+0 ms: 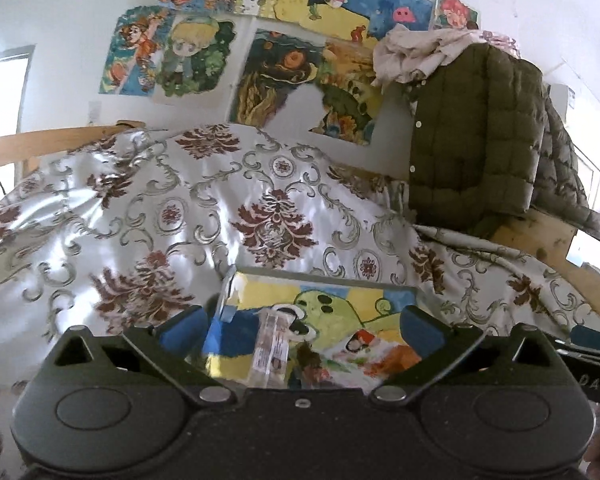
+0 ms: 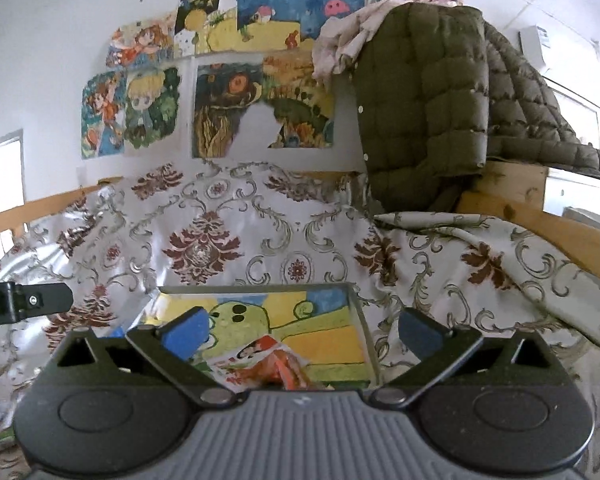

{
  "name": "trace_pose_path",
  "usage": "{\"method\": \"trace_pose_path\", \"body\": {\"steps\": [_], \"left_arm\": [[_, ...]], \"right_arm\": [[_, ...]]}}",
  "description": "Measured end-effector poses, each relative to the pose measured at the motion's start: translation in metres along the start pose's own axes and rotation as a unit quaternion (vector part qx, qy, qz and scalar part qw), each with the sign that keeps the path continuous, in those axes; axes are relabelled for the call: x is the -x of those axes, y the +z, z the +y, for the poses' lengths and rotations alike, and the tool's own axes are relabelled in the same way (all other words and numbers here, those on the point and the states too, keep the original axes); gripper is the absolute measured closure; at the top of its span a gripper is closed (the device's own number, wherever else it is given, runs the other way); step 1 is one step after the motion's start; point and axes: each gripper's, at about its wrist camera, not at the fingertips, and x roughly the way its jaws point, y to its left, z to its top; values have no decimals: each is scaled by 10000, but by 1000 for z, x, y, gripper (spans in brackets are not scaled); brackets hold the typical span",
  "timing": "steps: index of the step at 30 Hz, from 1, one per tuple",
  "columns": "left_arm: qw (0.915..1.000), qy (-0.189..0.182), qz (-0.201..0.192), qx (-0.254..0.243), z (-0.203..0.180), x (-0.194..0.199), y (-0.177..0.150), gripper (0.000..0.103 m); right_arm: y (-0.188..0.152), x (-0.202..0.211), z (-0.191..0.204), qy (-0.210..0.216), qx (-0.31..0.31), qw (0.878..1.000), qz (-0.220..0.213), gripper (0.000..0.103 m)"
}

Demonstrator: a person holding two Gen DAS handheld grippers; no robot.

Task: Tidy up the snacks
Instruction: 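Open both grippers to drop the bag and wrapper into the tray, then pull both open tools back from the tray over the remaining snacks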

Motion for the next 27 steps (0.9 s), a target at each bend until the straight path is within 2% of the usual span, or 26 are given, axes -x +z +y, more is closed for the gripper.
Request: {"method": "trace_pose_path", "body": {"steps": [6, 13, 17, 27], "left_arm": [[9997, 146, 64, -196, -2, 48, -24, 1], [9994, 251, 9, -247, -1, 97, -39, 1], [9990, 314, -59, -308, 0, 116, -49, 1], [9985, 532, 136, -65, 7, 148, -68, 1]], "right_arm": [[-6, 48, -4, 234, -164, 9994, -181, 0], [-16, 93, -3, 342, -336, 9987, -195, 0], [-26, 113, 0, 348, -332, 9987, -156, 0], [-47, 153, 8, 264, -253, 9993, 5, 0]]}}
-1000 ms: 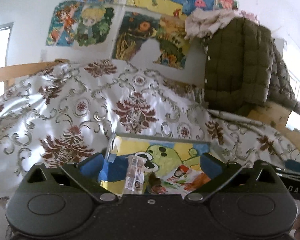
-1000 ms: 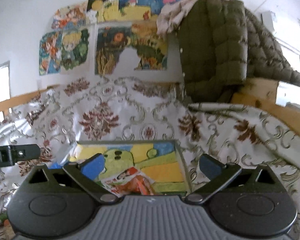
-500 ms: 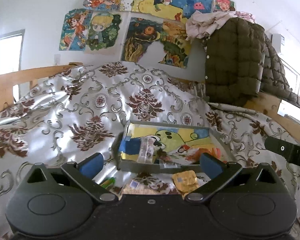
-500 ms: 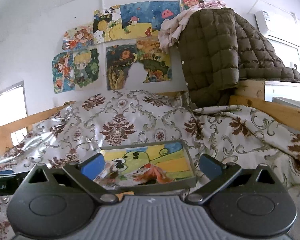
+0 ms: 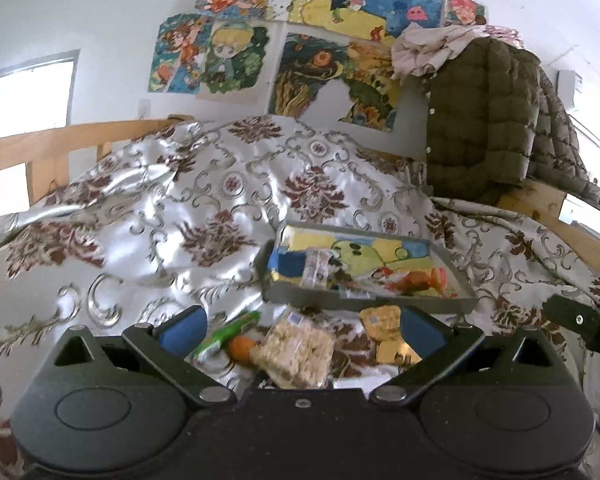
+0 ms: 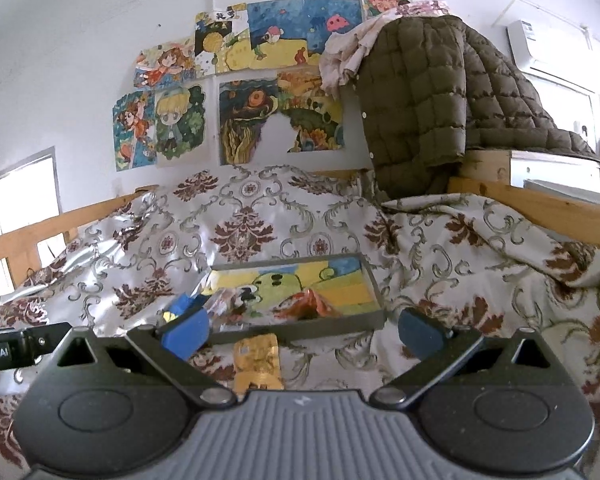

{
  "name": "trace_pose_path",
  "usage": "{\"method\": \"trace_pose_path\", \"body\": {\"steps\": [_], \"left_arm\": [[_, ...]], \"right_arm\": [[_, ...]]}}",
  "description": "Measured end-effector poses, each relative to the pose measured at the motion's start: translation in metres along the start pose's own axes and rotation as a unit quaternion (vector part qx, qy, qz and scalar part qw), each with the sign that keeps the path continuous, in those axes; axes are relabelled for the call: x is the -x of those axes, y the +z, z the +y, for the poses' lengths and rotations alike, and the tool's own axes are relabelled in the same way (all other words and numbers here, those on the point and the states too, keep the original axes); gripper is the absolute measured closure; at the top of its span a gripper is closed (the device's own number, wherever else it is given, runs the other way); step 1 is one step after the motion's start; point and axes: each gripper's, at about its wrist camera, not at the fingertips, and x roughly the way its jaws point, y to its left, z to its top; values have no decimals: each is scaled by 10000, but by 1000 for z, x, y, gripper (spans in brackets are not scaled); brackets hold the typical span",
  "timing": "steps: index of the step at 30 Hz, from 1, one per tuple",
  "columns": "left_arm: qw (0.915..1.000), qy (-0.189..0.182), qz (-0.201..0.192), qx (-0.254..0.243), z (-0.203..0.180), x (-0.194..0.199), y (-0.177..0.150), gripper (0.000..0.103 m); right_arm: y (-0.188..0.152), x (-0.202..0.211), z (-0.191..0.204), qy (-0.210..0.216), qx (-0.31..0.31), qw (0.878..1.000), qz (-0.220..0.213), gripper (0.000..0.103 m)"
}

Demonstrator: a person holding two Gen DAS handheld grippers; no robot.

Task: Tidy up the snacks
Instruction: 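Pull both open tools back from the tray over the remaining snacks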

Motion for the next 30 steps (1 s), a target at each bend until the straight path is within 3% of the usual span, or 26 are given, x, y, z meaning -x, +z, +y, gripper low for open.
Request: {"method": "trace_pose_path", "body": {"steps": [25, 30], "left_arm": [[9971, 573, 506, 29, -2, 25, -25, 1], [9929, 944, 720, 79, 1, 21, -28, 1]], "right_arm": [[-23, 26, 10, -109, -65, 9983, 575, 0], [-27, 21, 16, -112, 22, 9965, 827, 0]]}}
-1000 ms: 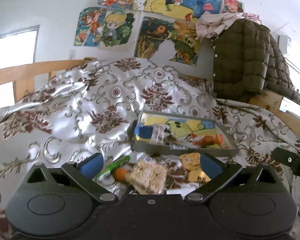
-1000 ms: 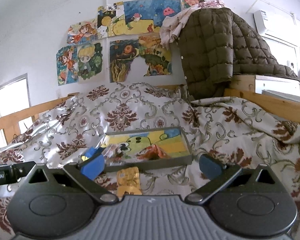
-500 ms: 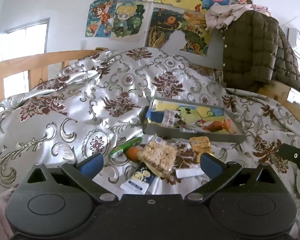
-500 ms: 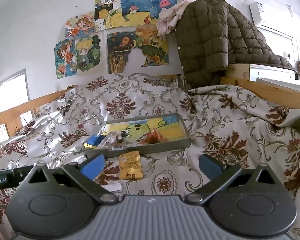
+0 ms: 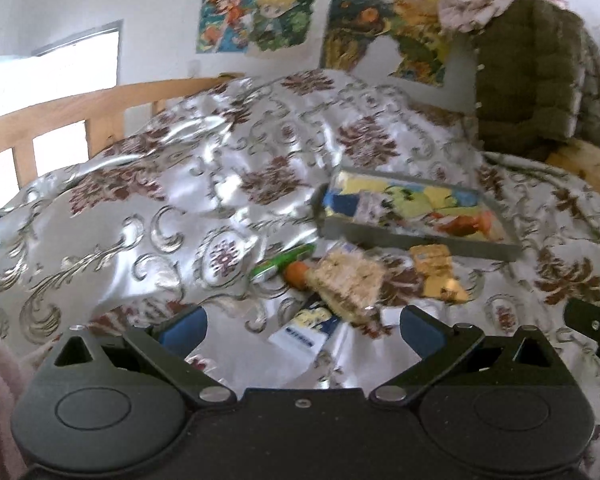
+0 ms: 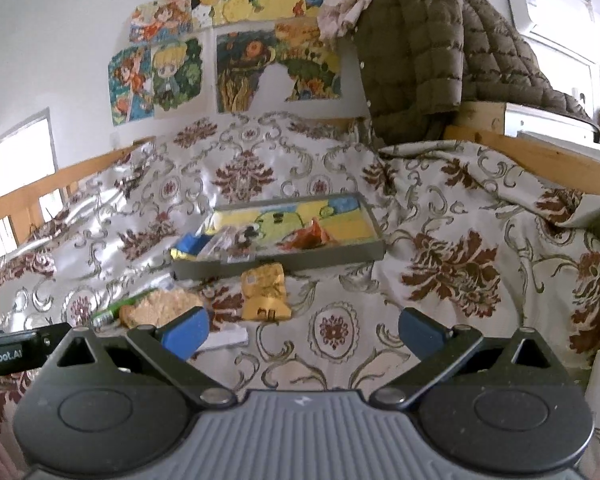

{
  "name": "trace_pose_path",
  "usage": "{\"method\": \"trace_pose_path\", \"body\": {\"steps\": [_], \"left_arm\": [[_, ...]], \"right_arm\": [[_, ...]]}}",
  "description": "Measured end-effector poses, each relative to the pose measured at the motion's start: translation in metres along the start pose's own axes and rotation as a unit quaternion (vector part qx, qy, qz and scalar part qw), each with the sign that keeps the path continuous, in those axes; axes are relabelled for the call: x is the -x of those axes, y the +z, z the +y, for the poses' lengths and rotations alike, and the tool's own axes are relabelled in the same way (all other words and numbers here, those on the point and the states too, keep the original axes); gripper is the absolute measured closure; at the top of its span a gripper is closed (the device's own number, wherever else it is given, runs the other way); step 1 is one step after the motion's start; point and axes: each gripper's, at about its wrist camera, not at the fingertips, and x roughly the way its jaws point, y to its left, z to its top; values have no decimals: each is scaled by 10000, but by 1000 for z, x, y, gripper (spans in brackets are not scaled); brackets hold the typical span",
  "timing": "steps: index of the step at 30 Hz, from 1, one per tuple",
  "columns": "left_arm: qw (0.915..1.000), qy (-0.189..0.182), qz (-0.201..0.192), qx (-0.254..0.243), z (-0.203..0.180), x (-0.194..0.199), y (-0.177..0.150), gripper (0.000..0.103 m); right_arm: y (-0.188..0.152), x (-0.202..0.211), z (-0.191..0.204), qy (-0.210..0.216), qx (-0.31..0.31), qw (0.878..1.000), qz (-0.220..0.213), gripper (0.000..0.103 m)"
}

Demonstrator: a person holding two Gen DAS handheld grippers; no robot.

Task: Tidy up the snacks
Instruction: 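Pull both open tools back from the tray over the remaining snacks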

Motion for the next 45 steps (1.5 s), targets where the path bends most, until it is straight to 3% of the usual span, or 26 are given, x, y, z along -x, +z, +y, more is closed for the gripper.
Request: {"method": "trace_pose_path", "body": {"steps": [9, 34, 41, 45], "left_arm": [[9987, 296, 319, 265, 9, -9, 0, 1], [9956, 578, 551, 497, 14, -18, 2, 1], [9945, 585, 729, 475, 17, -24, 8, 1], [9938, 436, 817, 619, 29, -25, 15, 1]], "right_arm": [[-6, -11, 9, -23, 204, 9990, 385, 0], [-14, -30, 24, 143, 323, 9962, 801, 0], [-14, -34, 26, 227, 312, 9954, 877, 0], [-12, -44, 26, 471, 347, 9919, 1129, 0]]}}
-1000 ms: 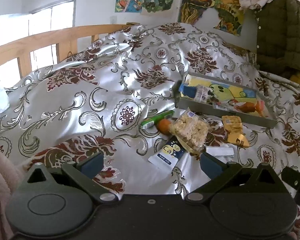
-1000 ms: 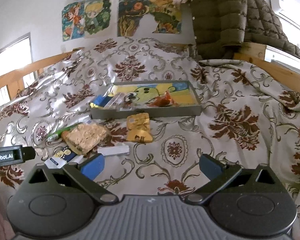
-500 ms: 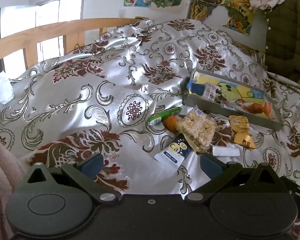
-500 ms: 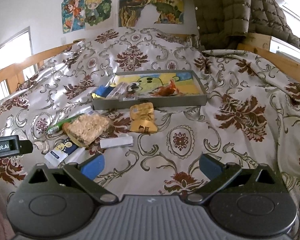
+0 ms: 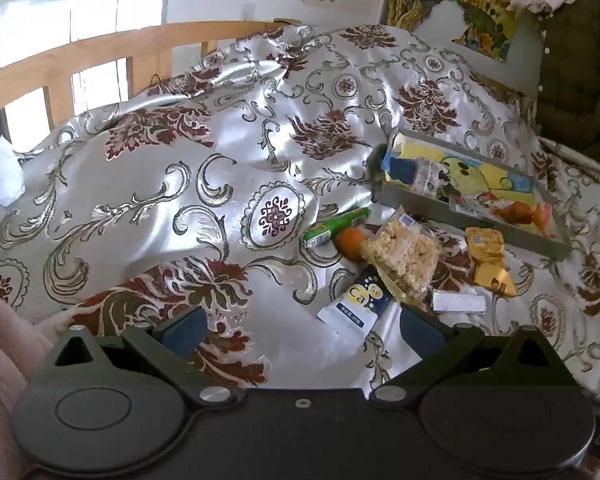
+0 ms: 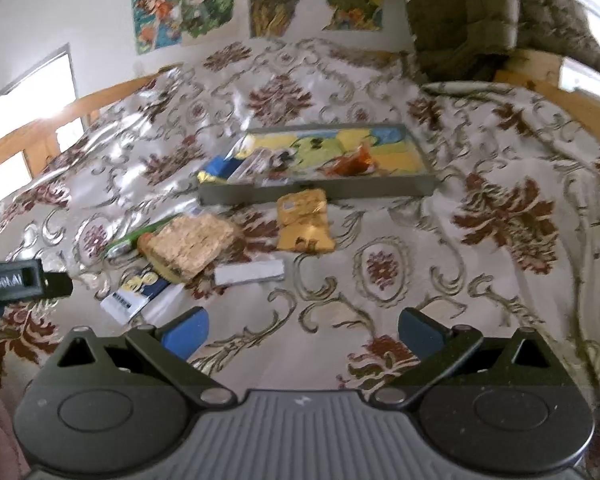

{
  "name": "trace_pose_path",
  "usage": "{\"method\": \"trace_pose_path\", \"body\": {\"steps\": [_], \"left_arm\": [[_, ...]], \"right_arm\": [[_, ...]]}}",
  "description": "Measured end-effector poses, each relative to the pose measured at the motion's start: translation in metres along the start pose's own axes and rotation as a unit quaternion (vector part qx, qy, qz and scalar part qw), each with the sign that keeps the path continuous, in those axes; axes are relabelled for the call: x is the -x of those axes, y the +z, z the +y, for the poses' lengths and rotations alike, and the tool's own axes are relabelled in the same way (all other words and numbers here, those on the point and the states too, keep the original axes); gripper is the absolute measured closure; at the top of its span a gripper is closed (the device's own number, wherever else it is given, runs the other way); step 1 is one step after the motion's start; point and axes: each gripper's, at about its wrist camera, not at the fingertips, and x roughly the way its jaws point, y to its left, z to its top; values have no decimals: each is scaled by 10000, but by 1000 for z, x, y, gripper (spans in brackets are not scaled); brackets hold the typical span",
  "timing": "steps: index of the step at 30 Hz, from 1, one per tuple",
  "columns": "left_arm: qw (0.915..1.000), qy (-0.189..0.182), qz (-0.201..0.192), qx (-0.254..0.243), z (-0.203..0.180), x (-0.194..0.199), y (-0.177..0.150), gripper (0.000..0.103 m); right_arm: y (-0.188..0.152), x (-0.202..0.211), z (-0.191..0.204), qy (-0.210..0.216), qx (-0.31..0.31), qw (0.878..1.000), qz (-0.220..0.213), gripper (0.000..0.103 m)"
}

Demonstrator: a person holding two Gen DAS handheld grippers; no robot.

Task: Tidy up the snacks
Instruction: 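Pull both open tools back from the tray over the remaining snacks, then lower the right tool to the white foil packet while the left tool approaches the blue Se Ca packet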

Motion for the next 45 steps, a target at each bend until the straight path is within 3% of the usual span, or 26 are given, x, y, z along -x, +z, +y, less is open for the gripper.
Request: {"method": "trace_pose_path", "body": {"steps": [4, 10, 17, 19, 23, 36, 42, 45], "left_arm": [[9999, -38, 141, -17, 4, -6, 8, 1], [9968, -39, 310, -734, -8, -24, 25, 1], [9815, -1082, 935, -1269, -17, -58, 44, 1], [9763, -1192, 971, -1526, -25, -67, 44, 1], [9694, -1242, 964, -1886, -39, -86, 38, 1], [9669, -1167, 1266, -1884, -41, -122, 42, 1], [9643, -1086, 1211, -2090, -44, -128, 37, 1], [9599, -1237, 1223, -2200, -47, -125, 35, 1]], "right_arm": [[5, -7, 3, 192, 246, 9994, 151, 0], [13, -18, 8, 363, 671, 9969, 212, 0], [22, -36, 13, 623, 1265, 9897, 237, 0], [25, -43, 14, 811, 1544, 9842, 305, 0], [31, -60, 13, 999, 1899, 9760, 379, 0], [32, -108, 12, 978, 2160, 9707, 395, 0], [38, -124, 15, 1455, 2195, 9633, 526, 1], [42, -128, 14, 1657, 2111, 9617, 555, 2]]}}
